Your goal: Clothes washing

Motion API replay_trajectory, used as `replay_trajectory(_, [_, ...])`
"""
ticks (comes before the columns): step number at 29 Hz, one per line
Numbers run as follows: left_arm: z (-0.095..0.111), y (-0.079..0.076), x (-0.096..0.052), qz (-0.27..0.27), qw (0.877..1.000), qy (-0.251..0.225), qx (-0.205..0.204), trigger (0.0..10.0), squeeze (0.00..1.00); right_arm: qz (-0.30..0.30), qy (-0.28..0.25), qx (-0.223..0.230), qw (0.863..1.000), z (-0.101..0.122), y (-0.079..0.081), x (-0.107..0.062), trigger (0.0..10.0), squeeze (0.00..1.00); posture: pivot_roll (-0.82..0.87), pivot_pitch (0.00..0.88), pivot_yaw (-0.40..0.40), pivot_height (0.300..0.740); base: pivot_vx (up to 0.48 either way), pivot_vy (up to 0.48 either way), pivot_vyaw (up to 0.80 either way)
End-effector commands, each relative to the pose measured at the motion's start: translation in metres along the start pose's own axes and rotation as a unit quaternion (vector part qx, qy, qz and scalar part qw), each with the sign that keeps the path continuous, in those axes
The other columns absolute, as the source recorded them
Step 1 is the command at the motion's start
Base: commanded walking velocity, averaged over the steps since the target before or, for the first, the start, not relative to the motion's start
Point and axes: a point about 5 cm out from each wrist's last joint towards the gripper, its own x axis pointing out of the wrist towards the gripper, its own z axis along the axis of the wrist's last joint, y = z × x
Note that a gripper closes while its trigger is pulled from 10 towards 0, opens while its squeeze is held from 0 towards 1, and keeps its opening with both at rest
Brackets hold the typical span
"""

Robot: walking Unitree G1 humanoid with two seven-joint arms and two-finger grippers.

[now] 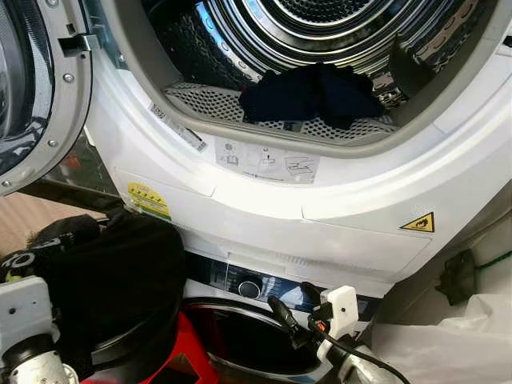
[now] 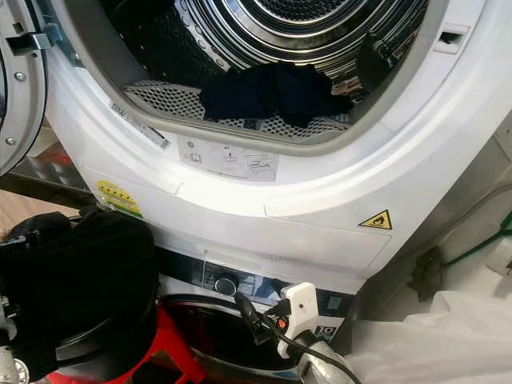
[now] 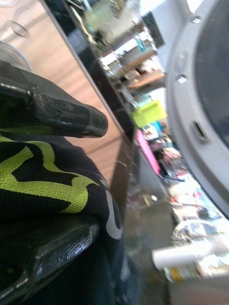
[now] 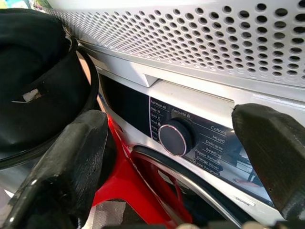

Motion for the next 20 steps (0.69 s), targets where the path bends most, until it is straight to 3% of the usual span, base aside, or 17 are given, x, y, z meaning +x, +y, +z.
replay_trajectory(1, [-0.005, 0.008, 0.002, 0.026, 0.999, 0.019, 0.011, 10.0, 0.0, 0.001, 0.007, -0.002, 1.0, -0.003, 0.0, -0.002, 10.0, 0.0, 0.03, 0.118, -0.013, 0.74, 0.0, 0.0, 0.0])
replay_trajectory(4, [-0.015, 0.016, 0.003, 0.044, 0.998, 0.053, 0.01, 10.0, 0.0, 0.002, 0.007, -0.003, 1.0, -0.003, 0.0, -0.003, 10.0, 0.0, 0.02, 0.119, -0.015, 0.74, 0.0, 0.0, 0.0])
replay_trajectory(10, [-0.022, 0.016, 0.008, 0.048, 0.994, 0.093, 0.008, 10.0, 0.0, 0.003, 0.008, -0.005, 1.0, -0.003, 0.001, -0.003, 10.0, 0.0, 0.02, 0.117, -0.014, 0.74, 0.0, 0.0, 0.0])
replay_trajectory(17, [-0.024, 0.017, 0.011, 0.05, 0.993, 0.103, 0.024, 10.0, 0.0, 0.004, 0.007, -0.007, 1.0, -0.002, 0.001, -0.002, 10.0, 0.0, 0.02, 0.116, -0.013, 0.74, 0.0, 0.0, 0.0])
replay_trajectory(18, [-0.025, 0.017, 0.012, 0.052, 0.992, 0.107, 0.027, 9.5, 0.0, 0.004, 0.008, -0.008, 1.0, -0.002, 0.001, -0.002, 10.0, 0.0, 0.02, 0.116, -0.013, 0.74, 0.0, 0.0, 0.0])
replay_trajectory(19, [-0.026, 0.018, 0.012, 0.056, 0.992, 0.109, 0.03, 0.0, 0.0, 0.004, 0.008, -0.008, 1.0, -0.002, 0.001, -0.002, 10.0, 0.0, 0.02, 0.115, -0.013, 0.74, 0.0, 0.0, 0.0])
replay_trajectory(20, [-0.025, 0.017, 0.012, 0.056, 0.993, 0.106, 0.024, 0.0, 0.0, 0.004, 0.008, -0.008, 1.0, -0.002, 0.001, -0.003, 10.0, 0.0, 0.02, 0.114, -0.013, 0.74, 0.0, 0.0, 0.0])
